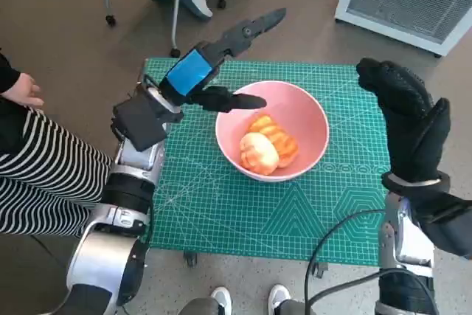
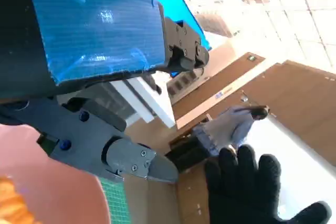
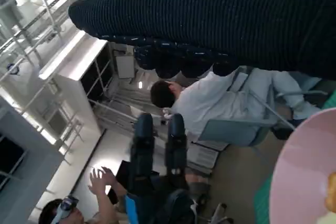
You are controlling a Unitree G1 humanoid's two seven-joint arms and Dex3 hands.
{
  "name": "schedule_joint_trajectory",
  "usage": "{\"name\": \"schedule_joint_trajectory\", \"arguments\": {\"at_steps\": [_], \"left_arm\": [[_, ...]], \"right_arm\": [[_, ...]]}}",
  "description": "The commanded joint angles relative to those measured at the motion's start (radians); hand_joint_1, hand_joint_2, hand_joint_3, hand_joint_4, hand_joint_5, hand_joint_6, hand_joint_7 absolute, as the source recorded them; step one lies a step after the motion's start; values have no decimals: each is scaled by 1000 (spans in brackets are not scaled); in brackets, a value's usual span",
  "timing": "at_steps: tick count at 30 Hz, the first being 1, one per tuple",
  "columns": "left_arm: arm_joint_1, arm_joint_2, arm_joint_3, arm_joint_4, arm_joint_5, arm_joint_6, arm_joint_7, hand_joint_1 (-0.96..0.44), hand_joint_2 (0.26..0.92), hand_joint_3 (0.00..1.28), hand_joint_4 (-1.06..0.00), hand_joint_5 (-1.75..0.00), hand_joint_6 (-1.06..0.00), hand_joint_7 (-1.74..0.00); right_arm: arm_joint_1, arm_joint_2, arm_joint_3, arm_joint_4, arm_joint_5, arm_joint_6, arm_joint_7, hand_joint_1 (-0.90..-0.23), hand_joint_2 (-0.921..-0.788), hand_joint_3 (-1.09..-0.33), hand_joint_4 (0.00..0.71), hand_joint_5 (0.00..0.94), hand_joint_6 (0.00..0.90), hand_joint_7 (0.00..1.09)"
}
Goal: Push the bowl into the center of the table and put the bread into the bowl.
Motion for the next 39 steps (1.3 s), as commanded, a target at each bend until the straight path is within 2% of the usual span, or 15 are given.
{"name": "schedule_joint_trajectory", "arguments": {"at_steps": [1, 5, 13, 22, 31, 39], "left_arm": [[80, -85, 53, -197, -153, 68, 17, -707, 921, 458, -165, -35, -73, -542], [126, -96, 48, -299, -160, 122, 44, -721, 921, 505, -167, -39, -15, -660], [166, -84, 37, -379, -144, 179, 30, -738, 921, 523, -165, -44, 0, -669], [189, -75, 29, -432, -135, 217, 26, -746, 921, 526, -161, -49, 1, -649], [197, -76, 26, -437, -136, 221, 5, -755, 921, 523, -140, -47, 1, -609], [208, -85, 20, -433, -133, 222, 1, -766, 921, 509, -128, -45, 1, -589]], "right_arm": [[-56, -25, 1, -48, -31, 64, -31, -743, -921, -806, 160, 6, 49, 480], [-85, -24, 1, -46, -36, 75, -36, -741, -921, -793, 161, 5, 49, 481], [-113, -24, 7, -40, -51, 88, -43, -752, -921, -780, 161, 4, 51, 483], [-101, -30, 7, -60, -62, 113, -51, -757, -921, -778, 161, 3, 59, 487], [-89, -35, -8, -68, -51, 124, -45, -757, -921, -777, 161, 2, 65, 491], [-75, -34, -10, -81, -57, 128, -47, -746, -921, -780, 161, 2, 67, 490]]}}
